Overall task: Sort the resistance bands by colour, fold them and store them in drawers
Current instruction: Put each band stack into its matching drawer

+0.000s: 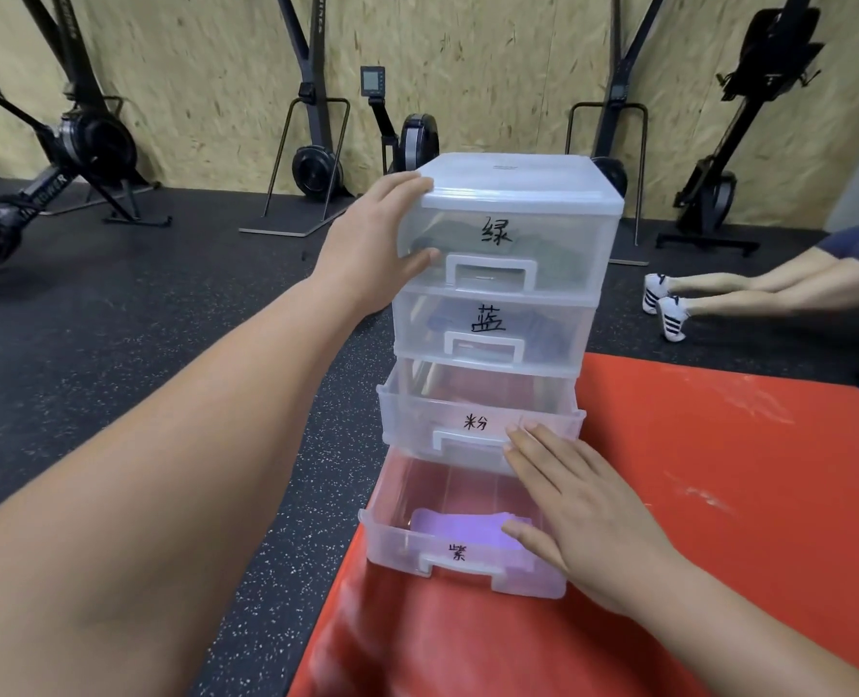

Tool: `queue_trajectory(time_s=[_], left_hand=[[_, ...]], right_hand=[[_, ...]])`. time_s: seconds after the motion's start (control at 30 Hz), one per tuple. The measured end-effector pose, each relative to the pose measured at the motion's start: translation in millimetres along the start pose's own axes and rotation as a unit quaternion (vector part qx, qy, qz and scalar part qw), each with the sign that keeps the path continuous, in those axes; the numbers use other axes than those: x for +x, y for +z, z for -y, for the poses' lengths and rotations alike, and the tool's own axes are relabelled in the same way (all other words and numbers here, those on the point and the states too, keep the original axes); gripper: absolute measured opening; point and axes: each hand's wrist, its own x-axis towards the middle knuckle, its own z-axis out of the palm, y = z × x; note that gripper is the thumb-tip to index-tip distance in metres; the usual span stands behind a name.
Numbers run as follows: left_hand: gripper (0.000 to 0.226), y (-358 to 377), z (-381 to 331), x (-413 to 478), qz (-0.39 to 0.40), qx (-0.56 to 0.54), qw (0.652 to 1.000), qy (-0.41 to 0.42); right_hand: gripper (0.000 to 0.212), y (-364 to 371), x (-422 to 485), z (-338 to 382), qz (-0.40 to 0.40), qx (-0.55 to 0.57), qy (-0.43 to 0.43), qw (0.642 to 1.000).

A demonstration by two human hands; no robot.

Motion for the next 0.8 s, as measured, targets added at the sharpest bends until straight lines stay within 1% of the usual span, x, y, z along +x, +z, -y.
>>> queue_trajectory(time_s=[0.13, 0.3, 0.47, 0.53, 0.63, 0.73, 0.8], left_hand=[[0.074, 1.7, 3.1, 0.1, -0.003, -0.007, 1.0, 0.0], [0.075, 1.9, 4.4, 1.0, -0.002, -0.014, 1.0, 0.002], [0.074, 1.9, 3.2, 0.6, -0.006, -0.015, 1.0, -0.003], [0.075, 2.4, 1.4, -0.9, -0.005, -0.016, 1.0, -0.004], [0.076, 1.4, 2.4, -2.1, -0.002, -0.013, 1.0, -0.011], [0.075, 1.1, 1.3, -3.0, -0.001, -0.018, 1.0, -0.018], [0.074, 1.5, -0.3, -2.8, -0.002, -0.017, 1.0, -0.02]], right_hand=[[0.078, 5.2, 17.5, -12.4, 0.02, -0.005, 0.013, 1.0], [0.078, 17.4, 53.4, -26.2, 0.043, -0.015, 0.048, 0.998], [0.081, 10.6, 44.8, -18.1, 0.042, 0.004, 0.043, 0.998], [0.08, -3.7, 29.6, -6.5, 0.03, 0.026, 0.03, 0.999], [0.077, -19.1, -9.6, 21.9, 0.01, 0.054, -0.025, 0.998], [0.077, -13.8, -54.1, 50.6, 0.016, 0.068, -0.083, 0.994], [0.077, -0.4, -74.1, 61.7, 0.027, 0.059, -0.104, 0.992]])
